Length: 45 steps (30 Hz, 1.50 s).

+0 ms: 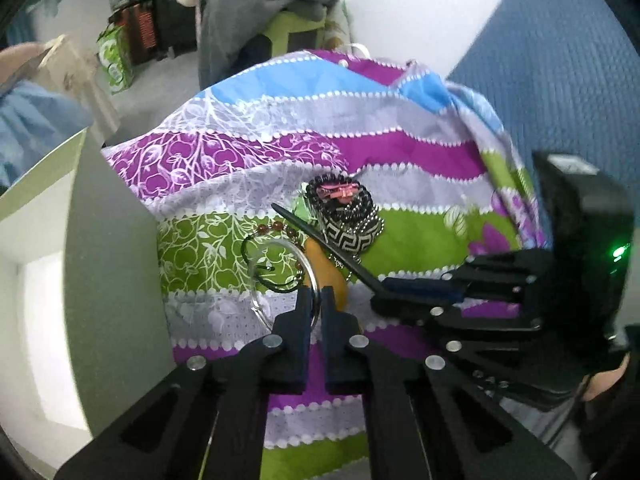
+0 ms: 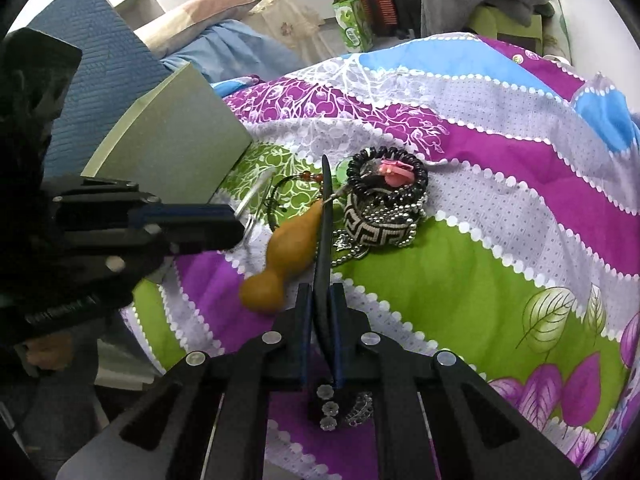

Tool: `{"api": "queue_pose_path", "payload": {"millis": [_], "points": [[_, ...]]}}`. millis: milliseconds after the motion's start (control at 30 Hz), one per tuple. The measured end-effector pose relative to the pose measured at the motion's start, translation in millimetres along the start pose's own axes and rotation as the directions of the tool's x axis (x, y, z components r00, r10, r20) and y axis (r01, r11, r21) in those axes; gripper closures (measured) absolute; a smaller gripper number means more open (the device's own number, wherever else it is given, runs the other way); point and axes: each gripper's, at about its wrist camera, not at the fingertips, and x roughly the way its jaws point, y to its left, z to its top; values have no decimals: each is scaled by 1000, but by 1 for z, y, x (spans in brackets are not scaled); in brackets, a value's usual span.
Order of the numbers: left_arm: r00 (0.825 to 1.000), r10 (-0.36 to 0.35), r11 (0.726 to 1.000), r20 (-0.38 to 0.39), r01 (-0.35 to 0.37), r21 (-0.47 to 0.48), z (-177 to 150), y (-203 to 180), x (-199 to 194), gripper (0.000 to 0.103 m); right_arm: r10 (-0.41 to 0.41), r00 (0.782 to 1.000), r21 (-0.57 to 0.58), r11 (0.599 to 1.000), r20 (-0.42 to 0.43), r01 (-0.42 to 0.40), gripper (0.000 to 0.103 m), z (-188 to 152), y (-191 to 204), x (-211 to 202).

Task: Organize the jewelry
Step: 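Grasp the silver hoop ring with the left tool while the right tool grasps the black hairpin, then carry the ring and hairpin into the white box and open both tools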

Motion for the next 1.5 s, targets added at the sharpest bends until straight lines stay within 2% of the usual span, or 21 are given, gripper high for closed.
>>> {"api": "queue_pose_path", "payload": {"millis": [233,333,433,467,500,533,700,1067,1367,1500], "points": [[999,-28,996,37,31,-80,-4,10,-19,102,-34,999,-7,999,-19,34,92,5,3,9],[998,-29,995,53,34,-92,-6,12,-25,102,-71,997,-28,997,-23,70,82,9,5,15],[997,-39,993,65,46,-107,-7,15,-29,102,-102,994,-44,994,-44,100,81,12,5,24],[997,-42,992,71,50,-113,-8,16,-31,102,-107,993,-50,993,-40,105,82,13,6,25],[996,-46,992,73,54,-118,-8,17,-33,102,-113,993,-54,992,-39,111,94,13,7,26],[996,-52,990,76,61,-124,-9,17,-35,102,-127,991,-52,991,-43,125,96,14,8,27],[992,-60,989,111,74,-127,-11,17,-53,102,-134,990,-25,991,-47,133,97,16,12,23],[978,-74,987,197,100,-123,-1,20,-111,102,-178,983,129,977,51,170,97,27,44,-38],[962,-52,991,267,84,-109,14,32,-171,102,-271,951,198,950,150,240,97,51,91,-109],[957,-30,993,288,62,-103,22,40,-202,102,-285,939,204,948,192,246,97,64,113,-139]]}}
